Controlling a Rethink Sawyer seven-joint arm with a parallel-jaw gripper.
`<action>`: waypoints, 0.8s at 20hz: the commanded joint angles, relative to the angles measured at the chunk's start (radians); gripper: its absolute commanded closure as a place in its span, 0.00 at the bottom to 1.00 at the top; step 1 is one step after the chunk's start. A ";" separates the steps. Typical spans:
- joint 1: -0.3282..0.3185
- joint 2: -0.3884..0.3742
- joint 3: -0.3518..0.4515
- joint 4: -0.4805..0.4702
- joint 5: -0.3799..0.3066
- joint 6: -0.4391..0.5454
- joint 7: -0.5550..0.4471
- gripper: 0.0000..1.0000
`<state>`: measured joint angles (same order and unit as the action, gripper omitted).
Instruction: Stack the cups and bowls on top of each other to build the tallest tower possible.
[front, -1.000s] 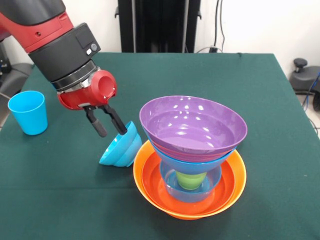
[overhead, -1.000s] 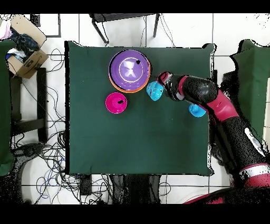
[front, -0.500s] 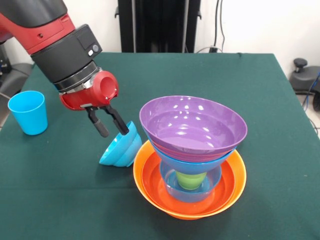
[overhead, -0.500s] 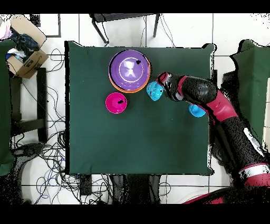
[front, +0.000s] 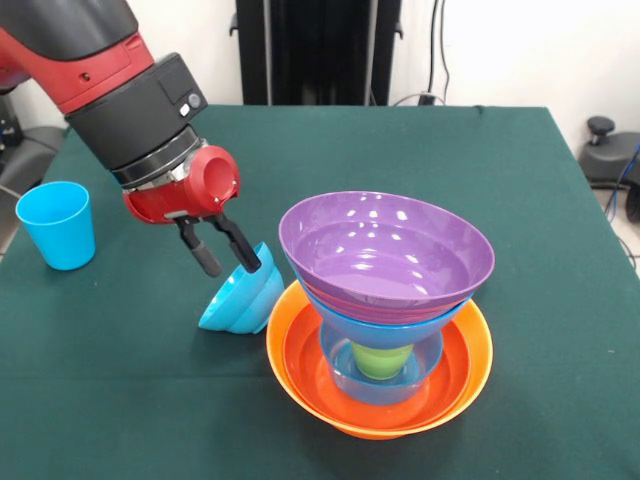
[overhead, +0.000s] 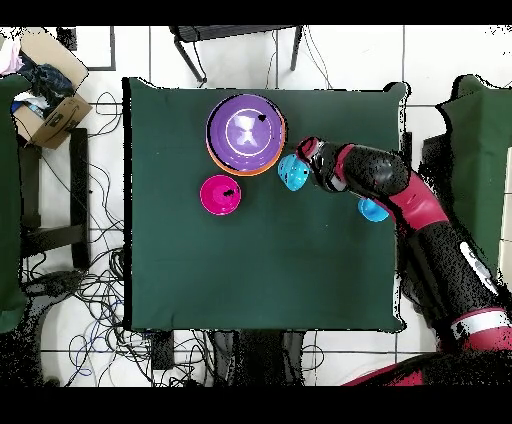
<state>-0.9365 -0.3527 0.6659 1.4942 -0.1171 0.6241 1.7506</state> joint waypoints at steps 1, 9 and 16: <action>0.010 0.066 -0.030 0.014 0.013 -0.081 0.084 0.00; 0.004 0.083 -0.025 0.013 0.011 -0.091 0.076 0.00; 0.001 0.086 -0.018 0.018 0.008 -0.103 0.071 0.00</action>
<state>-0.9401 -0.2837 0.6661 1.4941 -0.1167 0.5736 1.7506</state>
